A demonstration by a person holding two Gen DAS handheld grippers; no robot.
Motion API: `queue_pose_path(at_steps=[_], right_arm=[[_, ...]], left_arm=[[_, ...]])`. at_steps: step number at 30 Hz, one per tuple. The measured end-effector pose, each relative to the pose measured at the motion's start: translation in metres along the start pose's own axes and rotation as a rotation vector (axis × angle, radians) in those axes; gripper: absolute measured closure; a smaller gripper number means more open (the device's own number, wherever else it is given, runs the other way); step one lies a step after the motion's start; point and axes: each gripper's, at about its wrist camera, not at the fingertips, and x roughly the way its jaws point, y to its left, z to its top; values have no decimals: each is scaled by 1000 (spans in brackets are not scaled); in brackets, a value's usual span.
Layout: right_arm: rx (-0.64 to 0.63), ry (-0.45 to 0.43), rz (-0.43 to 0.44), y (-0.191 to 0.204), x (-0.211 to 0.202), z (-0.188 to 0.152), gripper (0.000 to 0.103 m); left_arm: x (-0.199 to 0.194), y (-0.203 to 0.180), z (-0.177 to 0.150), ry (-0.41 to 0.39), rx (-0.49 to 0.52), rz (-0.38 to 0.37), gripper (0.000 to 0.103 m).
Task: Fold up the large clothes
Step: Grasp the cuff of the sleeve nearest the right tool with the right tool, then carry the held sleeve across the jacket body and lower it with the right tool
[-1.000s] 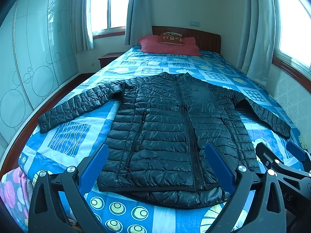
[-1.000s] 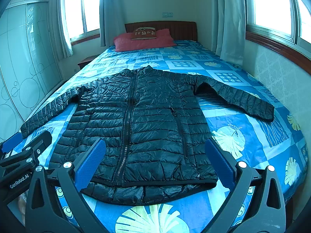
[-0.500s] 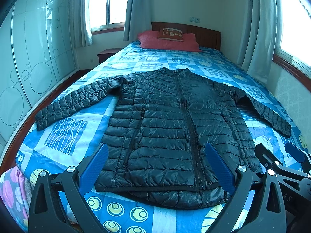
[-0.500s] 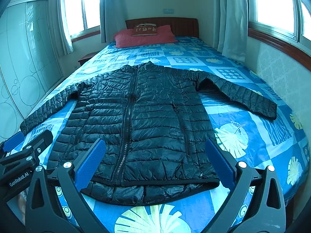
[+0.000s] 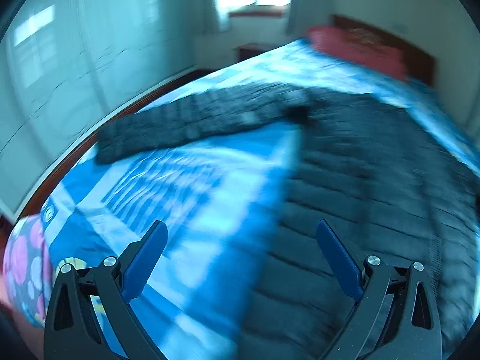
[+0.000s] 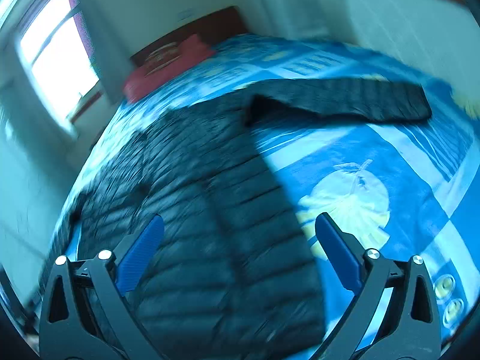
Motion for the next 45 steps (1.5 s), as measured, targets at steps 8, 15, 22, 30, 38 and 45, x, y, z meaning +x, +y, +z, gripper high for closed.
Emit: queue_pose_path(at_steps=[8,15,22,30,38,45], right_arm=[[300,-102,-29,-114,46,58,32],[512,-215,-43,-196,70,83,31],[680,-264,-21,-251,95,88,32],[596,-355,-60,-255,101,100,32],[639,-346,-98,-272,106,116,95],[296,-418,-78,-165,78,151,97]], left_arm=[[73,66,16,42,-157,185,4],[99,84,12,86,-212,251,4],[103,92,8,84,-252,213,4],[106,85,5,78,-232,239,4],[107,84,4,75,-228,244,4],[107,85,4,70,-225,247,4]])
